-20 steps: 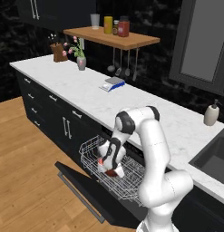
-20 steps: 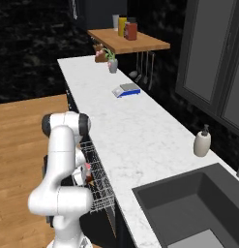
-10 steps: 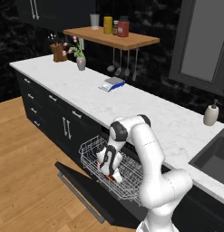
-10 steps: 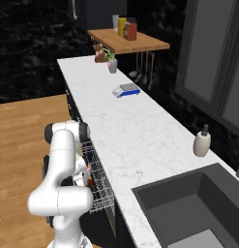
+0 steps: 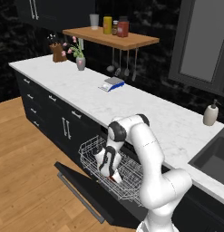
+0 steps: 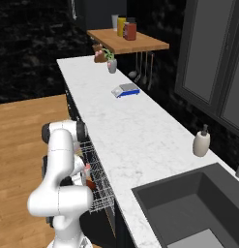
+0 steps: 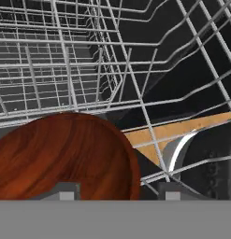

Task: Pick up the cup and bowl from the counter, place them in the dishwasher, and close the dishwasher door.

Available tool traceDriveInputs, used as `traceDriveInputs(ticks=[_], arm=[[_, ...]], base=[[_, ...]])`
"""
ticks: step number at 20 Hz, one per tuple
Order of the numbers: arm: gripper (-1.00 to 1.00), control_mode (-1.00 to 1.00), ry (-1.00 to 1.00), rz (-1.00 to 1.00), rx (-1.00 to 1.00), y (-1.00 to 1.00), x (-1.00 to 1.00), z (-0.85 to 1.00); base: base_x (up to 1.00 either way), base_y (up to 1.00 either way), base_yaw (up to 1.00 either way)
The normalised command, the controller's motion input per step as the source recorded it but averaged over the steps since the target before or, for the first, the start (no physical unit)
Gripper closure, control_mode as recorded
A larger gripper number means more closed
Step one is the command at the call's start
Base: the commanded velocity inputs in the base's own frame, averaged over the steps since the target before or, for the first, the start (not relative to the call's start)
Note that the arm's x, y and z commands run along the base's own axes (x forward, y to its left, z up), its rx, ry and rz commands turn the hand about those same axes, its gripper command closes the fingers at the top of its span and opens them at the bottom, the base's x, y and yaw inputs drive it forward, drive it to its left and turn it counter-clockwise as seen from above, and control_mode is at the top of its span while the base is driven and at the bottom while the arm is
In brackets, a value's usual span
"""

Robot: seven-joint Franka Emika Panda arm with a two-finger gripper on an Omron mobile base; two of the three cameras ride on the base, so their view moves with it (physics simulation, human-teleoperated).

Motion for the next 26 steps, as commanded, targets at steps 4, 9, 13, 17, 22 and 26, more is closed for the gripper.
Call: traceDriveInputs(ticks=[4,9,13,17,22,26], arm=[[-1.00,-1.00,-0.14,-0.01,-0.06,0.46,-0.54,0.40],[-1.00,-1.00,-0.23,-0.01,-0.05,0.49,-0.77,0.89],[-1.00,-1.00,-0.17,0.00,-0.02,0.50,-0.93,1.00],[-1.00,-1.00,-0.12,0.00,0.00,0.44,-1.00,1.00],[-1.00,-1.00,-0.14,0.00,0.00,0.32,-0.95,1.00],[-1.00,-1.00,0.00,0.00,0.00,0.28,-0.99,0.97]], base=[[0.00,0.00,0.00],[0.00,0.00,0.00],[0.00,0.00,0.00],[0.00,0.00,0.00],[0.00,0.00,0.00],[0.00,0.00,0.00]])
